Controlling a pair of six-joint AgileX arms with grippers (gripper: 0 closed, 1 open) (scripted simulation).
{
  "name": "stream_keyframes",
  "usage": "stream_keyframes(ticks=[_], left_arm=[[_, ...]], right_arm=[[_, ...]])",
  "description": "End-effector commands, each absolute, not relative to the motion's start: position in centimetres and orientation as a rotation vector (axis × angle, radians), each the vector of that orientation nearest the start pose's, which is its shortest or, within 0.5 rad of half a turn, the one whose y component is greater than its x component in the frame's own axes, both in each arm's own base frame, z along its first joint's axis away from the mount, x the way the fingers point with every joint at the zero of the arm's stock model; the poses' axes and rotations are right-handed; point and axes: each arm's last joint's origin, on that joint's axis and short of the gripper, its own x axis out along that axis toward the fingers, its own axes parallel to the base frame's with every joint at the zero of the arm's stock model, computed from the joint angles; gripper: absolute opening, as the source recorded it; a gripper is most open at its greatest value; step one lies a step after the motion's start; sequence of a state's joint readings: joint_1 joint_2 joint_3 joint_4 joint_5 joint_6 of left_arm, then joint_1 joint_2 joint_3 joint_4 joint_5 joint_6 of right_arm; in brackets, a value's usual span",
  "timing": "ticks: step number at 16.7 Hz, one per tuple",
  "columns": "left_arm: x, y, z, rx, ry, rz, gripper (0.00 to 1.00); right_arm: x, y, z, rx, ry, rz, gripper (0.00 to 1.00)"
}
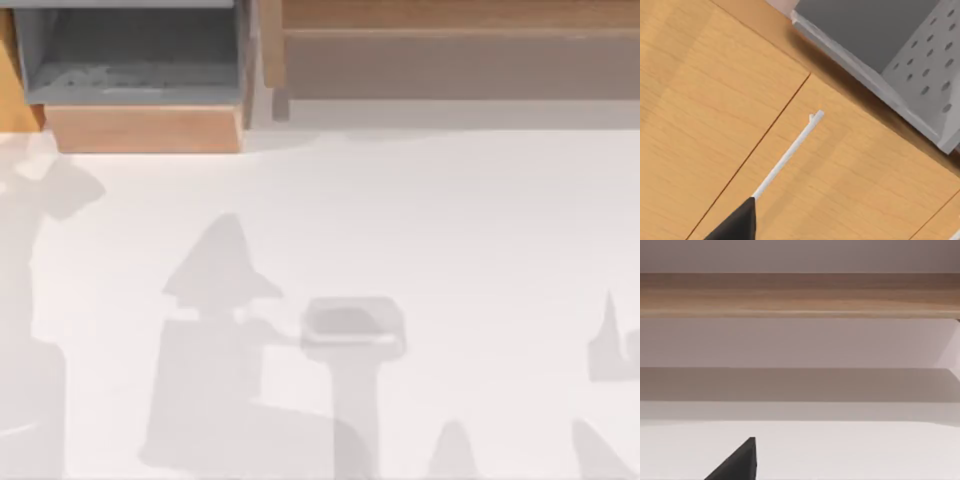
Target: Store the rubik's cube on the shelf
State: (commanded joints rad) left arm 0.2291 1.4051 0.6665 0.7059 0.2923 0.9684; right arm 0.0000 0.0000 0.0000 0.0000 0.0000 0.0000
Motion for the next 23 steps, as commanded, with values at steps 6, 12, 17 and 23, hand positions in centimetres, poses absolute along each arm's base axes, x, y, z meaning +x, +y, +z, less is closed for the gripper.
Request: stream_keyframes(ticks=[6,12,17,23], left_arm=[[37.7,12.5,17.1,1.315,-0.010,-0.034,1.00],[40.6,16.6,10.4,1.545,-0.015,-0.017,1.00],[40.8,17.1,9.5,1.571,-0.016,-0.016,1.00],[41.8,17.0,9.6,1.571,-0.016,-0.016,1.00]], right_arm=[[10.6,-0.1,16.0,0.000,0.000,0.000,1.00],[10.6,-0.1,16.0,0.000,0.000,0.000,1.00],[10.6,-0.1,16.0,0.000,0.000,0.000,1.00],[10.6,-0.1,16.0,0.000,0.000,0.000,1.00]])
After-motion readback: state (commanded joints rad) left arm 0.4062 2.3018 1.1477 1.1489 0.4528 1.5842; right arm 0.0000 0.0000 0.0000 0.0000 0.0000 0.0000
